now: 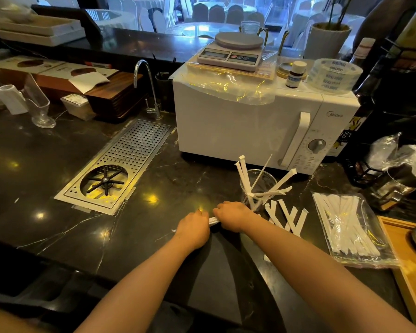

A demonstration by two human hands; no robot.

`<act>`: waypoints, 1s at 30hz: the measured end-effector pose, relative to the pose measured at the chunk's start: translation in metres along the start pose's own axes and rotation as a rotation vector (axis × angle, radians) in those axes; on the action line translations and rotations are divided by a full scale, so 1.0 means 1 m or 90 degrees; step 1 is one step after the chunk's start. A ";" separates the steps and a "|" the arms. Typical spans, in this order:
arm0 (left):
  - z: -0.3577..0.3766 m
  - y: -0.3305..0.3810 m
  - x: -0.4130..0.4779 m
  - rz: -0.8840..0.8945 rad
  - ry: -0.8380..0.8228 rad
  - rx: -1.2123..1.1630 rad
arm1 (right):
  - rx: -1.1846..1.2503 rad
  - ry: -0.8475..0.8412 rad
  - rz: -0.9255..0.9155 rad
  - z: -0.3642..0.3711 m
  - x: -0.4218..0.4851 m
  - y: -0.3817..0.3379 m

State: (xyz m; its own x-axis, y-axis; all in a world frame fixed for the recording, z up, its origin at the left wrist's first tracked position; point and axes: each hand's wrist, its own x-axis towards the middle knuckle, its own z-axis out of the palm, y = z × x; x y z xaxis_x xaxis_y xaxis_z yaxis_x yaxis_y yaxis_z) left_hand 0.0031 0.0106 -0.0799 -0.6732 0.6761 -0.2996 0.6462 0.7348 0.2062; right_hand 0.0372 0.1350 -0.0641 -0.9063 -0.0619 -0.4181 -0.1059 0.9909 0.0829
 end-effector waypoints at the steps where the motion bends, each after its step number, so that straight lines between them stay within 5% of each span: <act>1: 0.001 0.000 -0.001 -0.001 -0.002 -0.016 | 0.004 0.004 0.004 0.001 -0.001 -0.001; 15: -0.002 0.011 -0.006 -0.003 -0.053 -0.151 | -0.064 0.044 0.052 -0.012 -0.039 -0.027; 24: -0.004 0.050 -0.011 0.075 0.028 -0.409 | -0.178 0.086 0.094 -0.038 -0.082 -0.018; 30: -0.001 0.074 -0.001 0.094 0.042 -0.427 | -0.144 0.127 0.118 -0.049 -0.107 -0.006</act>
State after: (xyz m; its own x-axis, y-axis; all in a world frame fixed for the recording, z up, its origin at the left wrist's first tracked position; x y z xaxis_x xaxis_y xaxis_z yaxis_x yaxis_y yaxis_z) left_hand 0.0511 0.0648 -0.0630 -0.6290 0.7582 -0.1716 0.3849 0.4956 0.7787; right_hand 0.1144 0.1297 0.0248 -0.9785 0.0727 -0.1932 0.0008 0.9373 0.3486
